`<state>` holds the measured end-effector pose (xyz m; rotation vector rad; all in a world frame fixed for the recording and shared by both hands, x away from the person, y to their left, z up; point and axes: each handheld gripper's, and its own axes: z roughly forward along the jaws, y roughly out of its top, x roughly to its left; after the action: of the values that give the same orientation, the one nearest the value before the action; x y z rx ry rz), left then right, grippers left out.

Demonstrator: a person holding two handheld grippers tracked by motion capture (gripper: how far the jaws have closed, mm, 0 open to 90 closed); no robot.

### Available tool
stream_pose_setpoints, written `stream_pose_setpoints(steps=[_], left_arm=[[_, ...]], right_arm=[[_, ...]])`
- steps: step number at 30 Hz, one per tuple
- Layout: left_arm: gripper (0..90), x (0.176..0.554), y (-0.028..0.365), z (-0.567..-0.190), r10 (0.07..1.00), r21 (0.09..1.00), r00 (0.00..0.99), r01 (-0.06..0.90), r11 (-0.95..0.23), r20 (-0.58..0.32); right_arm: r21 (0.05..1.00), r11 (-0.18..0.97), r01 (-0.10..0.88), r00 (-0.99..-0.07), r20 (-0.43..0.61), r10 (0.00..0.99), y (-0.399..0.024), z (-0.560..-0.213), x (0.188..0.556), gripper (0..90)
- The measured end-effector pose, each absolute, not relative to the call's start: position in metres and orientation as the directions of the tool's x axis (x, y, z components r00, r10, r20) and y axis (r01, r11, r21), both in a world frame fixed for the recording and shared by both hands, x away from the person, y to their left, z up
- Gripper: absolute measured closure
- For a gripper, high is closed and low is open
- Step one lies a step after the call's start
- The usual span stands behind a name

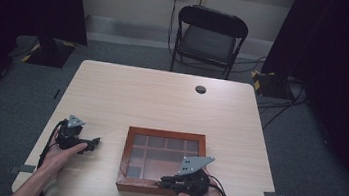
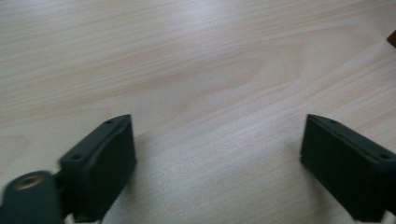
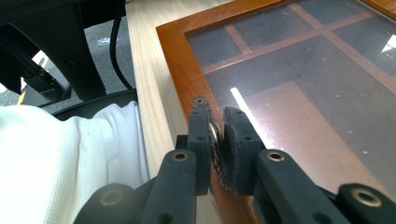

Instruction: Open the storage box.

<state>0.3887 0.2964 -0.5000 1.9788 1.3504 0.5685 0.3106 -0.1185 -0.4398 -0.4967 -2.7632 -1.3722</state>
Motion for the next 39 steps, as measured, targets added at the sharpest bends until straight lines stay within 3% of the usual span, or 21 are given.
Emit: stream_pose_setpoints(steps=[1, 7, 24, 39], left_arm=[[17.7, 0.389, 0.296, -0.500, 0.929, 0.730, 0.370, 0.639, -0.243, -0.015], [16.1, 0.387, 0.296, -0.497, 0.914, 0.741, 0.403, 0.628, -0.239, -0.048], [16.1, 0.367, 0.267, -0.479, 0.758, 0.798, 0.643, 0.511, -0.320, -0.108], [16.0, 0.353, 0.242, -0.470, 0.640, 0.832, 0.764, 0.407, -0.377, -0.084]], right_arm=[[0.774, 0.564, 0.288, -0.949, 0.154, 0.274, -0.119, -0.440, 0.311, 81.8], [0.777, 0.562, 0.283, -0.952, 0.157, 0.262, -0.119, -0.436, 0.312, 82.1], [0.787, 0.549, 0.281, -0.954, 0.168, 0.247, -0.120, -0.417, 0.318, 82.7], [0.794, 0.535, 0.289, -0.952, 0.177, 0.251, -0.122, -0.402, 0.323, 82.8]])
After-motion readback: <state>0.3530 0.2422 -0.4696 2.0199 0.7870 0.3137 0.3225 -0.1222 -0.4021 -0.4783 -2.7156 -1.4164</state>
